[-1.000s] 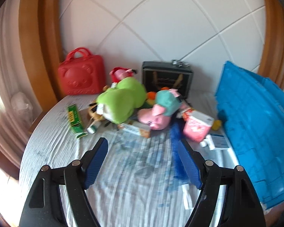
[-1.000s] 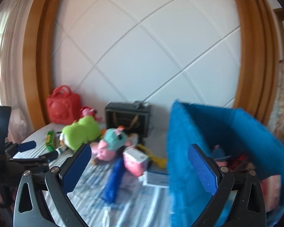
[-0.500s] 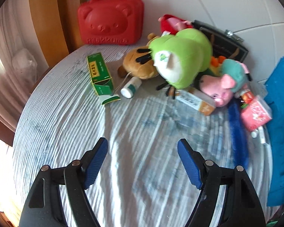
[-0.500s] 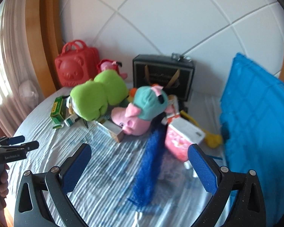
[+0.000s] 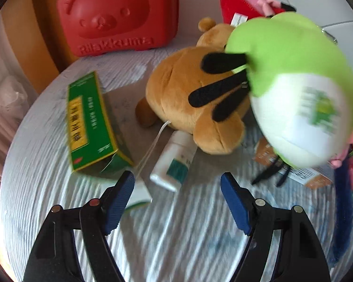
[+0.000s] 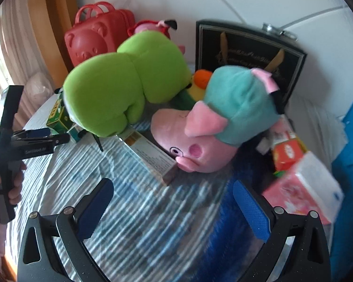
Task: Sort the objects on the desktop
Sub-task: 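Grasp the white pill bottle with the left tool while the right tool grasps the white medicine box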
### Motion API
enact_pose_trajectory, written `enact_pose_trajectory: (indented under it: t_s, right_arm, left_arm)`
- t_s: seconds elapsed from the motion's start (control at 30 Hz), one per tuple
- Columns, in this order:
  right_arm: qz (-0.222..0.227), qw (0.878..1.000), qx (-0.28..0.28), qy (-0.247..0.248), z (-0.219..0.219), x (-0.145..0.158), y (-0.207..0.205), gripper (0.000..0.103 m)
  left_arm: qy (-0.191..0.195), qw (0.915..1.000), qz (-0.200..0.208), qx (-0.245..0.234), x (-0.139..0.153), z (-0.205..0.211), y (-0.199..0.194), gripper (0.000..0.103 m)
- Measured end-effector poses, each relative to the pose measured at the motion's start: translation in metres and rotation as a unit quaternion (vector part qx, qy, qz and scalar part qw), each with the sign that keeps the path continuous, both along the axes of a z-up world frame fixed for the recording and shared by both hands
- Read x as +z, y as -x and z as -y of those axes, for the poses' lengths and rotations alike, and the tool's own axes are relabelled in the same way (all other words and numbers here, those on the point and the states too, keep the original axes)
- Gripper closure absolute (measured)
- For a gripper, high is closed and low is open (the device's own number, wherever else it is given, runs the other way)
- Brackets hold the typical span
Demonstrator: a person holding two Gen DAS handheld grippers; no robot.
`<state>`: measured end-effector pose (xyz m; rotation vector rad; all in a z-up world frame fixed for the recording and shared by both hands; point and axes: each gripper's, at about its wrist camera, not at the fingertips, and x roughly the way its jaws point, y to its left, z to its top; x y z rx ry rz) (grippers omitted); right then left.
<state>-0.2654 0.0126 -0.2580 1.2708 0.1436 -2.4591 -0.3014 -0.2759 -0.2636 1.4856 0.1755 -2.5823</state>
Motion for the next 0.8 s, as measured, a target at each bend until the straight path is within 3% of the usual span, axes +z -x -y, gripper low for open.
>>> enact_pose_trajectory:
  t_s: [0.17,0.23,0.27,0.33,0.43,0.53,0.6,0.63,0.67,0.8]
  right_arm:
    - [0.014,1.000,0.006,0.003,0.011,-0.019,0.024,0.000]
    - [0.018,1.000,0.011,0.007,0.016,-0.026,0.030,0.004]
    - [0.016,1.000,0.012,0.005,0.018,-0.028,0.031,0.012]
    - [0.013,1.000,0.017,0.001,0.023,-0.034,0.033,0.020]
    - [-0.003,1.000,0.031,0.002,0.030,-0.040,0.033,0.019]
    - [-0.008,0.999,0.047,-0.010,0.039,-0.046,0.030,0.017]
    - [0.014,0.998,0.057,-0.005,0.042,-0.053,0.029,0.030]
    - [0.027,0.998,0.059,0.001,0.042,-0.056,0.028,0.044]
    - [0.040,0.997,0.061,0.011,0.041,-0.058,0.028,0.050]
    - [0.049,0.996,0.072,0.010,0.041,-0.066,0.019,0.051]
  left_arm:
    - [0.019,0.9998,0.011,-0.003,-0.027,0.006,0.025,0.031]
    - [0.009,0.9999,0.006,-0.005,-0.033,0.007,0.025,0.043]
    - [0.004,1.0000,-0.002,-0.002,-0.033,0.008,0.023,0.046]
    - [0.004,1.0000,-0.009,-0.002,-0.031,0.007,0.018,0.056]
    - [-0.001,0.9999,-0.010,0.005,-0.030,0.006,0.010,0.066]
    - [-0.005,1.0000,-0.006,0.006,-0.028,0.001,-0.004,0.066]
    - [-0.011,0.9999,-0.003,0.008,-0.028,-0.003,-0.015,0.066]
    - [-0.017,0.9998,-0.004,0.010,-0.026,-0.004,-0.021,0.067]
    - [-0.021,0.9997,-0.004,0.011,-0.025,-0.008,-0.027,0.067]
    - [-0.039,0.9991,0.003,0.016,-0.023,-0.020,-0.049,0.067]
